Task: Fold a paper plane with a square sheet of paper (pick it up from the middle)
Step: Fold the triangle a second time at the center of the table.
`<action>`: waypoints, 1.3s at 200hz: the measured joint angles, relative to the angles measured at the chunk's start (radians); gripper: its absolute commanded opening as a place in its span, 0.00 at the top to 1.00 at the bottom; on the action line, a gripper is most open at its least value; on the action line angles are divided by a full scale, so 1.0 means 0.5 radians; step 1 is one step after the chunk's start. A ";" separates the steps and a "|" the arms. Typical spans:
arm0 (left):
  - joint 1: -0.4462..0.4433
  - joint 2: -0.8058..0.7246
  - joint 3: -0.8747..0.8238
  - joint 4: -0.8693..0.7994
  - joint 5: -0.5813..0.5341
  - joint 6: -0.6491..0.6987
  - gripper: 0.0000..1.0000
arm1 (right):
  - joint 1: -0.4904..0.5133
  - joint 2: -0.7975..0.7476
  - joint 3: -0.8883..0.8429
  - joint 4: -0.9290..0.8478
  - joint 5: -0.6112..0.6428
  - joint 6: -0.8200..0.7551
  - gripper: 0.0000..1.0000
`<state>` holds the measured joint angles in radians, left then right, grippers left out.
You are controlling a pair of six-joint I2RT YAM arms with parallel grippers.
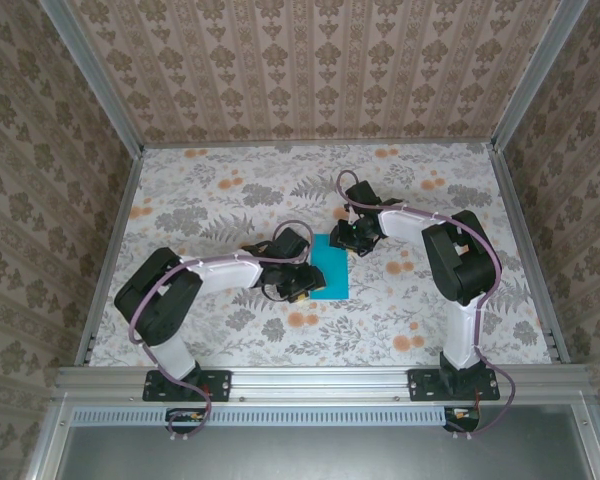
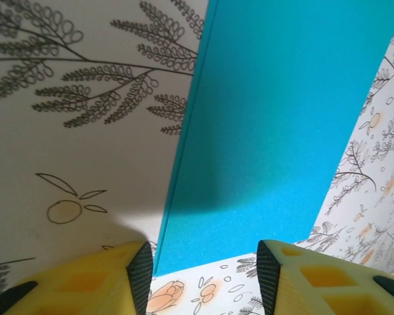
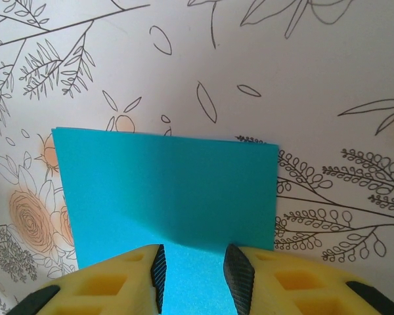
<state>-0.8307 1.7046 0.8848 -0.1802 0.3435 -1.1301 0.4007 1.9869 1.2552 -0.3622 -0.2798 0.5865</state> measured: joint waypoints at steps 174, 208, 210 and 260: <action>-0.013 0.029 0.011 0.063 0.050 0.054 0.49 | -0.007 0.000 -0.014 0.024 -0.031 -0.001 0.62; -0.011 0.066 0.043 0.106 0.083 0.054 0.49 | -0.008 0.000 -0.014 0.026 -0.034 -0.001 0.62; -0.011 0.069 0.046 0.109 0.085 0.054 0.49 | -0.008 0.000 -0.014 0.026 -0.034 -0.001 0.62; 0.012 0.071 0.051 0.124 0.084 0.070 0.57 | -0.008 -0.004 -0.022 0.033 -0.034 -0.001 0.62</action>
<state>-0.8246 1.7401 0.9104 -0.1181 0.3855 -1.0950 0.3969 1.9850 1.2442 -0.3458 -0.2970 0.5861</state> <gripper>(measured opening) 0.444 0.379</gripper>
